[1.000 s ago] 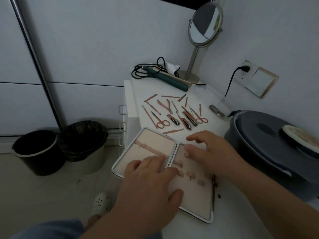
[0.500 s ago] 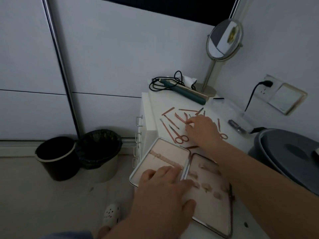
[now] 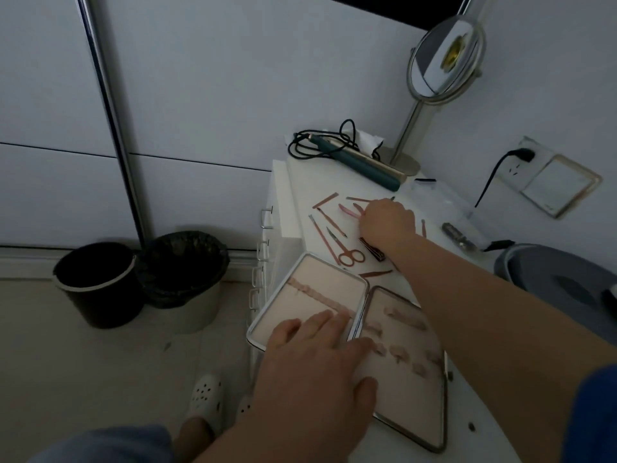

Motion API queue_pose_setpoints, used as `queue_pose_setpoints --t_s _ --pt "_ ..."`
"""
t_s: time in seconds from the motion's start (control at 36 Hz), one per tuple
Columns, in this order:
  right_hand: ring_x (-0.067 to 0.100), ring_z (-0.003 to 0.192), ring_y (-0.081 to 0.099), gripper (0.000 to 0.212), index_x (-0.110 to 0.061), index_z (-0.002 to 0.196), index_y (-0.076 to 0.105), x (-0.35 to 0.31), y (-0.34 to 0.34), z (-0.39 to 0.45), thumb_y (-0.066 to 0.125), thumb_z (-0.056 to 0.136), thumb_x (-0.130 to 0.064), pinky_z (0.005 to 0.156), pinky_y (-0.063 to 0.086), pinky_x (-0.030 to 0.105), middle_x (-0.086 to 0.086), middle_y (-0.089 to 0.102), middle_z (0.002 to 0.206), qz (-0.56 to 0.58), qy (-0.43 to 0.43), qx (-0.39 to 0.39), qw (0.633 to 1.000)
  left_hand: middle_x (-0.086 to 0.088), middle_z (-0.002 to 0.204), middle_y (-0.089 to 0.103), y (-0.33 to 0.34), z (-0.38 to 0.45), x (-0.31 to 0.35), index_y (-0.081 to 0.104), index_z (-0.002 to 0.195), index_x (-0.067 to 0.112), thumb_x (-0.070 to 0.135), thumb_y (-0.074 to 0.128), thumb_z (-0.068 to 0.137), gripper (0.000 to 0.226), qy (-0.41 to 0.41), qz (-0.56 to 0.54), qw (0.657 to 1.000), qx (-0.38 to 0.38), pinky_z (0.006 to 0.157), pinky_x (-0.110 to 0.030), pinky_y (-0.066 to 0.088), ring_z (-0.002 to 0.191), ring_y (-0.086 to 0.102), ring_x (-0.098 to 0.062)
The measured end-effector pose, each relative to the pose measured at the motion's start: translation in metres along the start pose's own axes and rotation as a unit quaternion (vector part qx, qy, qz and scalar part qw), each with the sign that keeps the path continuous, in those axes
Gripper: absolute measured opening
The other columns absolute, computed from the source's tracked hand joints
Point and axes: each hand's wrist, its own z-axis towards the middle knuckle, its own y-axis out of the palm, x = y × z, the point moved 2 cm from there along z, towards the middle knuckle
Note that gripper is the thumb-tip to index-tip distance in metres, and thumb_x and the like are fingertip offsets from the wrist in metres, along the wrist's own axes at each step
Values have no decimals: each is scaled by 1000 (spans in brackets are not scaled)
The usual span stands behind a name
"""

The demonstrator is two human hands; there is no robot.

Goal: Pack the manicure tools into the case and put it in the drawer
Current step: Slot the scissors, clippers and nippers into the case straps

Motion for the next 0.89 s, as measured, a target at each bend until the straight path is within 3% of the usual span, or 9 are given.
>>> queue_pose_setpoints --t_s 0.08,0.19,0.31,0.39,0.53,0.67,0.72,0.78,0.89 --pt "23 81 52 23 -14 64 44 1 -2 -5 42 87 -16 73 35 32 3 49 78 24 5 22 999 12 107 67 -2 -1 1 64 93 43 57 41 62 41 1 1 1000 8 79 -36 50 99 63 -8" --pt "21 75 52 22 -10 87 60 3 -11 -22 41 91 -19 70 40 30 6 60 86 139 6 24 990 9 116 64 -3 -3 2 64 100 39 53 38 69 43 4 15 1000 6 85 -39 46 108 59 -12" --pt "11 65 47 20 -19 86 60 6 -26 -61 44 92 -27 57 32 24 -8 50 68 258 4 24 966 10 145 34 5 -4 -1 41 127 39 53 27 78 53 14 5 1000 -18 105 -36 15 134 26 -11" --pt "3 65 48 15 -25 80 57 15 -33 -98 48 90 -30 58 34 22 -14 52 68 310 -8 15 951 9 145 35 4 -6 -2 42 127 40 50 30 78 51 27 -1 1000 -5 106 -35 14 134 27 -11" --pt "-2 60 56 15 -37 74 54 33 -42 -169 52 88 -34 43 38 6 -12 61 70 363 -25 -9 932 16 147 28 -4 -1 -14 41 126 44 42 42 84 42 94 -16 993 -64 107 -30 6 133 18 -3" --pt "-5 59 57 12 -35 74 59 46 -45 -225 55 85 -34 45 41 11 -23 62 68 405 -4 -2 914 22 138 40 -21 7 -16 54 117 39 34 52 84 33 134 -21 982 -131 110 -35 -3 127 15 10" --pt "-12 57 54 13 -37 74 59 46 -46 -242 55 86 -33 43 36 8 -34 58 68 413 -11 6 911 21 129 50 -24 5 -7 57 114 38 39 50 85 30 124 -41 989 -70 111 -33 7 123 29 9" --pt "-13 56 53 13 -37 74 59 44 -48 -255 56 85 -30 43 36 6 -35 58 66 435 -25 22 900 20 112 62 -27 -1 7 61 107 39 47 51 82 29 68 -139 988 22 95 -21 33 106 46 8" --pt "-7 66 58 9 -40 71 59 35 -51 -267 53 77 -43 57 40 4 -29 62 77 440 -65 56 894 21 81 67 -20 -13 30 64 87 42 52 50 76 21 -10 -338 939 64 68 -15 48 78 59 7"
